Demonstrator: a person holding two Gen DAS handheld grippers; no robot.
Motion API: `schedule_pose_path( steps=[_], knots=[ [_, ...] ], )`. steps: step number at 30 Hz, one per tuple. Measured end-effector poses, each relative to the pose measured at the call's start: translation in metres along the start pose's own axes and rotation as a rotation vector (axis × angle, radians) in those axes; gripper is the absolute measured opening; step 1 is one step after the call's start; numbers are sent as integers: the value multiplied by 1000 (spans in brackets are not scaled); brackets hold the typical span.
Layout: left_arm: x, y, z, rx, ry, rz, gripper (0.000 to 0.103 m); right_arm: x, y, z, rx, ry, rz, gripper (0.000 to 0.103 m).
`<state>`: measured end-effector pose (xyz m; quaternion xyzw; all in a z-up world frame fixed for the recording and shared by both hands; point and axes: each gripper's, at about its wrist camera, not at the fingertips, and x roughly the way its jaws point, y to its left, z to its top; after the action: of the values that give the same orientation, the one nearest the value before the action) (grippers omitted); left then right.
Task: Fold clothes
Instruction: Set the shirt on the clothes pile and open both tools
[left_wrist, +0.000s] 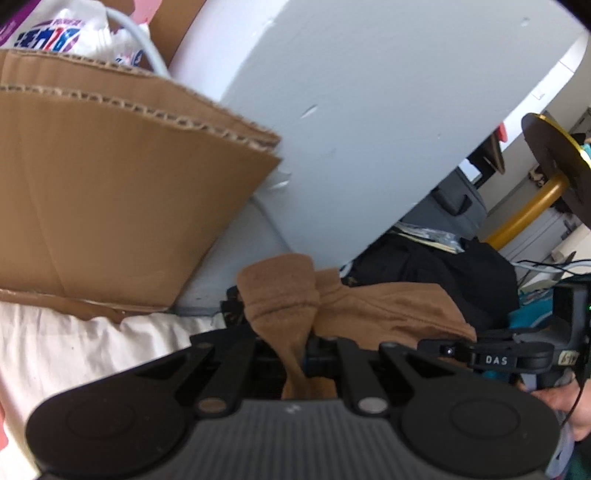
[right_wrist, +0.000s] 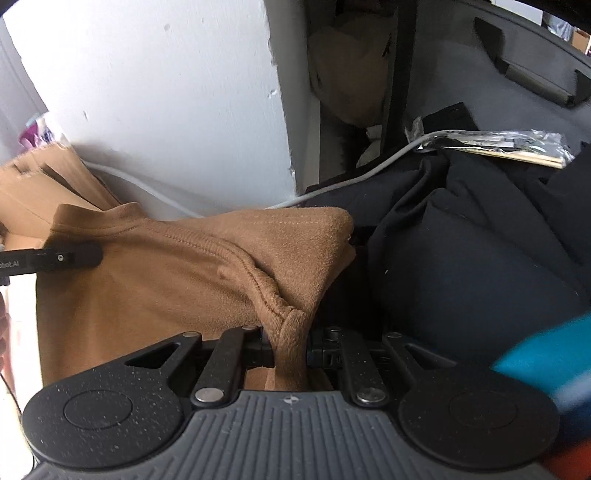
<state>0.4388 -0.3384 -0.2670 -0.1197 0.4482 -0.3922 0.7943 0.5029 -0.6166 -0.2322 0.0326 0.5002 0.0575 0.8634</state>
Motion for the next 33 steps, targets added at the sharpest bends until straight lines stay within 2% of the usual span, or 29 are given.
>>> schedule_pose_path(
  steps=[3, 5, 7, 10, 16, 20, 24, 25, 26, 30, 33],
  knots=[
    [7, 3, 3, 9, 6, 11, 6, 11, 0, 4, -13, 25, -26, 17],
    [9, 3, 3, 18, 9, 14, 6, 16, -2, 8, -19, 40, -59, 29],
    [9, 3, 3, 14, 16, 19, 11, 18, -4, 13, -27, 55, -90, 37],
    [6, 7, 4, -7, 28, 14, 17, 12, -2, 22, -66, 75, -128, 37],
    [-8, 7, 2, 27, 42, 22, 29, -19, 8, 32, -124, 71, -175, 37],
    [-14, 8, -2, 31, 54, 20, 30, -30, 10, 30, -104, 50, -177, 37],
    [-18, 6, -8, 34, 54, 14, 30, -14, 3, 22, -62, 82, -198, 33],
    [-19, 6, -9, 37, 52, 13, 30, -9, 1, 21, -51, 83, -199, 26],
    [-21, 5, -10, 41, 51, 12, 30, -5, -1, 19, -40, 82, -200, 23],
    [-26, 5, -14, 48, 53, 15, 30, 10, -8, 19, -9, 73, -203, 21],
    [-31, 3, -17, 59, 51, 18, 30, 23, -10, 21, -13, 100, -203, 22]
  ],
)
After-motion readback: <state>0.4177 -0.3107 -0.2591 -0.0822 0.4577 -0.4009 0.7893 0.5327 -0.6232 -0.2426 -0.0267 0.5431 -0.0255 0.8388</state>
